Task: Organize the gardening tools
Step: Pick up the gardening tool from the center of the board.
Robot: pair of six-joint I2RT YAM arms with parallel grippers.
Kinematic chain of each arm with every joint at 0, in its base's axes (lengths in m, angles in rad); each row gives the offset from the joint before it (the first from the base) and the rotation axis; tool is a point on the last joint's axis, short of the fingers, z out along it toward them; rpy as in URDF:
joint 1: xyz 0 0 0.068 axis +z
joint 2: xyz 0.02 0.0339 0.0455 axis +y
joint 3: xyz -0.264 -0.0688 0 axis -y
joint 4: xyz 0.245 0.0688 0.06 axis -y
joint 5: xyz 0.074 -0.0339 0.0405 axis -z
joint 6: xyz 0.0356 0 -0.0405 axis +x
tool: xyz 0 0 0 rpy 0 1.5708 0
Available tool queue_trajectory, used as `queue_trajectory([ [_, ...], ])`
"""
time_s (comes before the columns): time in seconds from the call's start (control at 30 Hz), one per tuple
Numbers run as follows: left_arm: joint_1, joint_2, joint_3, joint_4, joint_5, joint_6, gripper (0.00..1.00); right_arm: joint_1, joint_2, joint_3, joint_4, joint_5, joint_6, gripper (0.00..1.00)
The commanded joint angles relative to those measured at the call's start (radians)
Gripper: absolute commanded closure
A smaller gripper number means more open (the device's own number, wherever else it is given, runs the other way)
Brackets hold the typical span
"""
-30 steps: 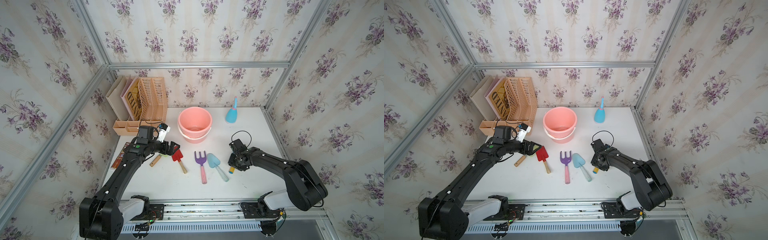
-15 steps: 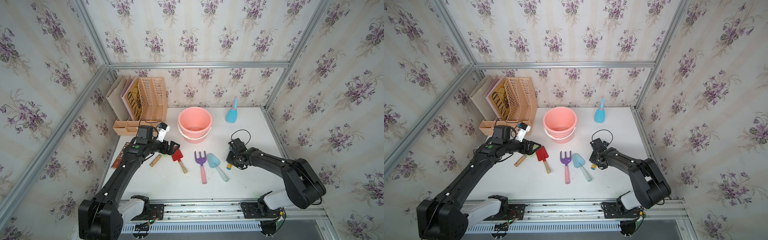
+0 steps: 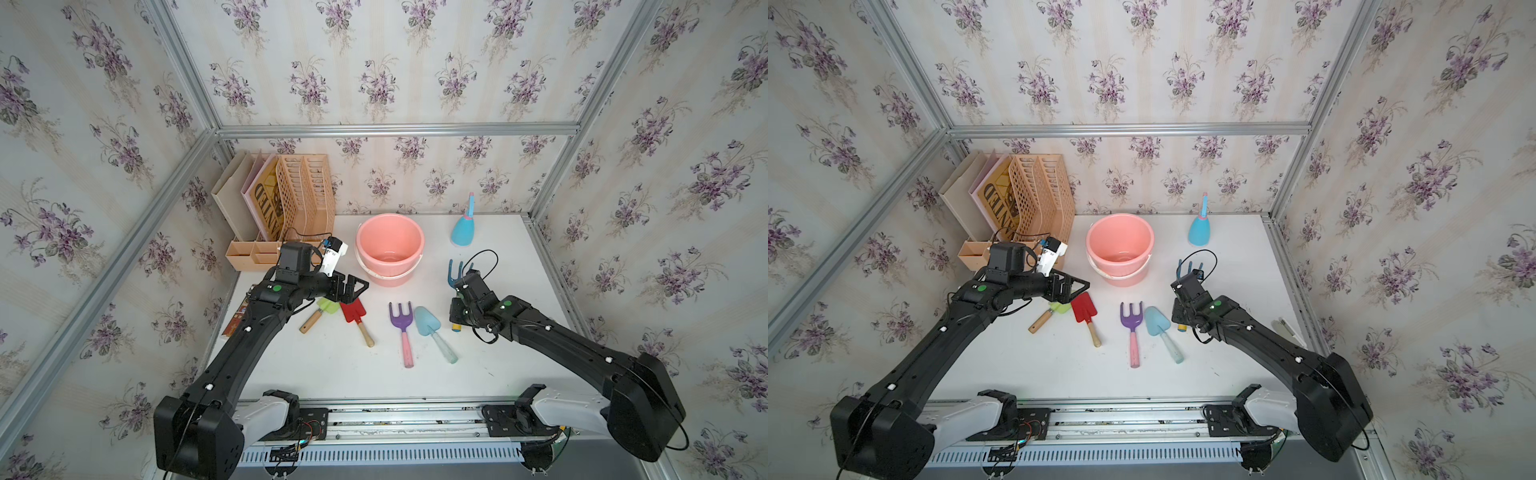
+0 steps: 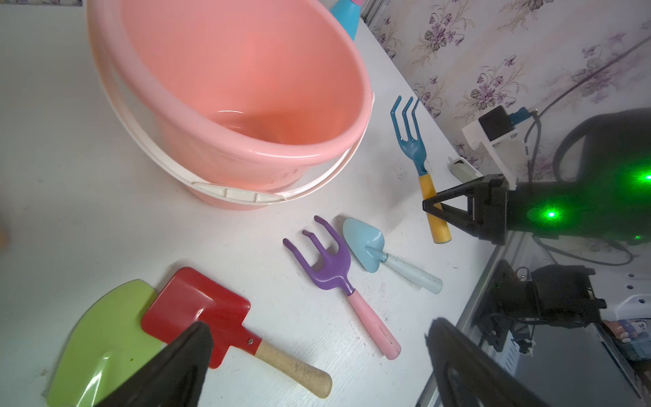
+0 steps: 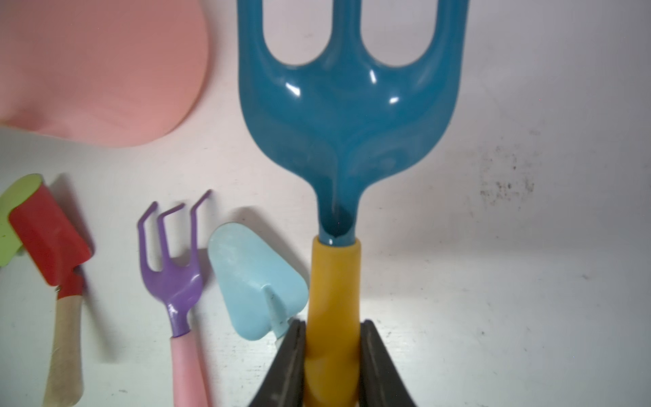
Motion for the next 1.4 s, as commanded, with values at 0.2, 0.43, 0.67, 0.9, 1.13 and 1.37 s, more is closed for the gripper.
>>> queue_trajectory([
  [0.2,-0.037,0.025,0.048,0.106,0.113,-0.086,0.01,0.17,-0.209,0.067,0.05,0.169,-0.114,1.0],
  [0.43,-0.055,0.057,0.05,0.293,0.243,-0.248,0.01,0.259,-0.304,0.055,0.226,0.092,-0.245,1.0],
  [0.67,-0.092,0.067,0.002,0.622,0.369,-0.41,0.01,0.26,-0.225,0.049,0.429,-0.048,-0.309,1.0],
  [0.9,-0.135,0.111,0.004,0.773,0.389,-0.479,0.04,0.259,-0.143,0.052,0.63,-0.112,-0.343,1.0],
  [1.13,-0.144,0.136,0.005,0.871,0.38,-0.527,0.13,0.259,-0.081,0.078,0.71,-0.155,-0.361,1.0],
  [1.37,-0.161,0.164,0.022,0.945,0.362,-0.558,0.3,0.26,-0.035,0.075,0.787,-0.187,-0.347,1.0],
])
